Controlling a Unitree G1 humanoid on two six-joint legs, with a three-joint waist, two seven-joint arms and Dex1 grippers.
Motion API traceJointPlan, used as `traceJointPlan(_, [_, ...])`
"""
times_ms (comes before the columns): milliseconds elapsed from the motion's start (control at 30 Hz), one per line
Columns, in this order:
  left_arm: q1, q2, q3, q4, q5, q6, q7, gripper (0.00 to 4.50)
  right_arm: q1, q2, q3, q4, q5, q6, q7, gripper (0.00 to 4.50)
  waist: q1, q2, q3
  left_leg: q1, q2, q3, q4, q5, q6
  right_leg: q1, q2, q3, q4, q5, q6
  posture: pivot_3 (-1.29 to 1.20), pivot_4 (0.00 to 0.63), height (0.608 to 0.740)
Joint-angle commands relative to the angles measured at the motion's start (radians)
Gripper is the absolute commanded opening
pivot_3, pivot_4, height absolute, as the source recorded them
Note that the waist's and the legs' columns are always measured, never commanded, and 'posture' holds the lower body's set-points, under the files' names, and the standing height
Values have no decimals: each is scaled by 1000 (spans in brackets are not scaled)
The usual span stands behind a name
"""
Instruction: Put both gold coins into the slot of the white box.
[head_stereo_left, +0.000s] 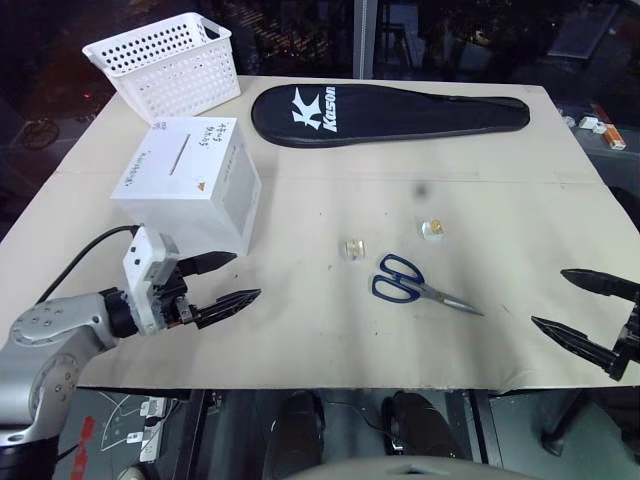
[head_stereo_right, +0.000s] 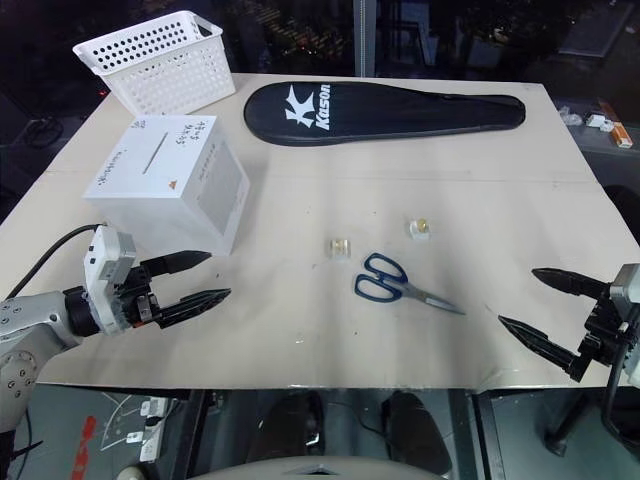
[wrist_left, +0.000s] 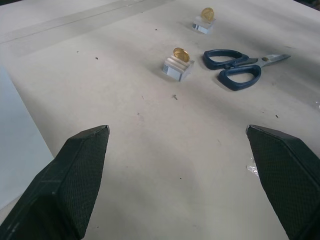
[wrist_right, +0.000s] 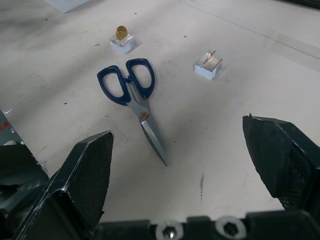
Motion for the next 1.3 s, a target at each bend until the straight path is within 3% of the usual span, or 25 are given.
traceJointPlan(33, [-53,1,-9,-50,-50,-1,-15,4456,-53,-13,-3,-39,-1,54,-116,4500,0,0,0,0,0,0,0,0,0,0,0,0,0,0,0,0,150,740])
traceJointPlan(133, [-151,-34,-102,-125,-104,16,-8,4456,-224,-17,143,-91,29,239,-358,4500,-2,-1,0,0,0,0,0,0,0,1,0,-1,-2,0,0,0,150,740])
traceJointPlan(333, [-265,-68,-165,-115,-113,44,45,4456,-531,77,385,-40,20,444,-630,4500,-4,-1,-1,0,0,0,0,0,0,3,2,0,-2,3,3,0,150,740])
traceJointPlan(500, [-229,-61,-155,-131,-107,27,30,4456,-706,185,523,38,-12,564,-776,4500,-3,-1,-2,-1,0,0,-5,0,-1,2,2,-1,-4,2,3,0,150,740])
traceJointPlan(567, [-209,-78,-158,-147,-97,12,51,4500,-771,229,580,60,-33,599,-817,3569,-5,-1,-1,-2,0,1,-5,1,-2,-1,2,2,-4,2,3,0,150,740])
traceJointPlan(600, [-205,-86,-164,-160,-98,13,64,4500,-789,236,600,66,-45,609,-824,3199,-3,-1,-1,-3,-1,1,-5,1,-3,-2,2,2,-4,2,3,0,150,740])
traceJointPlan(733, [-186,-93,-167,-192,-109,15,80,4500,-849,276,642,98,-58,643,-841,3199,10,-1,-2,-17,0,-1,-2,3,-5,-13,2,-2,-2,2,3,0,150,740])
traceJointPlan(933, [-158,-81,-138,-218,-115,18,96,4500,-899,286,696,158,-113,641,-835,3199,8,-1,-2,-17,0,0,-1,3,-5,-13,2,-1,-2,2,3,0,150,740])
traceJointPlan(1033, [-136,-76,-126,-232,-118,17,97,4500,-881,224,718,114,-100,607,-735,3199,5,0,-1,-17,0,0,-1,3,-5,-13,2,-1,-2,2,3,0,150,740])
traceJointPlan(1167, [-95,-47,-128,-238,-99,1,43,4500,-774,43,790,-49,-64,517,-490,3199,10,0,-1,-17,0,-1,-1,3,-5,-13,2,-2,-2,2,3,0,150,740])
traceJointPlan(1300, [-93,-25,-132,-242,-97,-4,30,4500,-745,16,866,-18,-128,452,-467,3199,-1,-1,-2,-16,0,-1,-2,1,-3,-12,2,-2,-3,1,4,0,150,740])
